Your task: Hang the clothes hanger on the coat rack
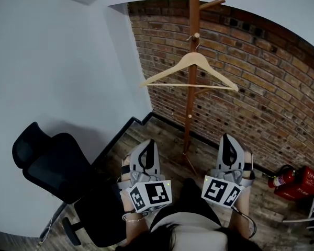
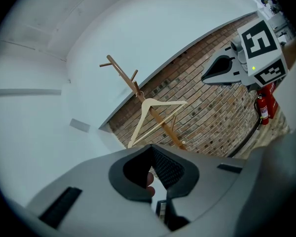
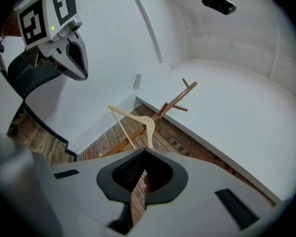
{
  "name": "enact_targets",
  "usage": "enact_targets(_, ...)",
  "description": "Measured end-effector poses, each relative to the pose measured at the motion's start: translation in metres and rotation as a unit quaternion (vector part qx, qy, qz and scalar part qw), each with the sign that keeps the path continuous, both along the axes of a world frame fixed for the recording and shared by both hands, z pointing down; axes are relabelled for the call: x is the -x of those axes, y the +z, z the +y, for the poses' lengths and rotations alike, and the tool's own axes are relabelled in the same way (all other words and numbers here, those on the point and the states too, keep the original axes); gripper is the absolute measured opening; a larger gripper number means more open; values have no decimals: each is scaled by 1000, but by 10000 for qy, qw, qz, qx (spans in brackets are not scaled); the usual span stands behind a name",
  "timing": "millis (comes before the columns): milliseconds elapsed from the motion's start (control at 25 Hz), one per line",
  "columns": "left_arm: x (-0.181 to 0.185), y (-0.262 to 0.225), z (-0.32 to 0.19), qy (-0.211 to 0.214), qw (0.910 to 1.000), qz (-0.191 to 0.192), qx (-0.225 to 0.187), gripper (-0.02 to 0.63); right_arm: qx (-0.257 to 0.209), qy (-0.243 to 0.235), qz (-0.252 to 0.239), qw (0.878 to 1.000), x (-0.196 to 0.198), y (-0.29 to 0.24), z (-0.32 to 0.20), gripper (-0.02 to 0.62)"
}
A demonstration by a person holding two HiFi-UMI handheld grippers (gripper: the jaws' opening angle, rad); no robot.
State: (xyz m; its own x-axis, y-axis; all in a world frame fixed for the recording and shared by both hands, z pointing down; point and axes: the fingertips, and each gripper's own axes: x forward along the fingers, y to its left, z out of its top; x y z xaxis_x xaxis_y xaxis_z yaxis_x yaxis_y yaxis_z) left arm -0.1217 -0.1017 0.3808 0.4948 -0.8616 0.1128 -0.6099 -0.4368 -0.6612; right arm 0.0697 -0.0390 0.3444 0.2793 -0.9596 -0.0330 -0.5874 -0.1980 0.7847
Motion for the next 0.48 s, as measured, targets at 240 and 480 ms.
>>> enact_targets(240,-4,-5,8,46,9998,181,69,11,-27,-7,-77,10000,-2,1,5,37)
enact_targets(480,-6,-13,13,285,9975,619,174,11,-54,-59,-245,9997,0,0,7,37)
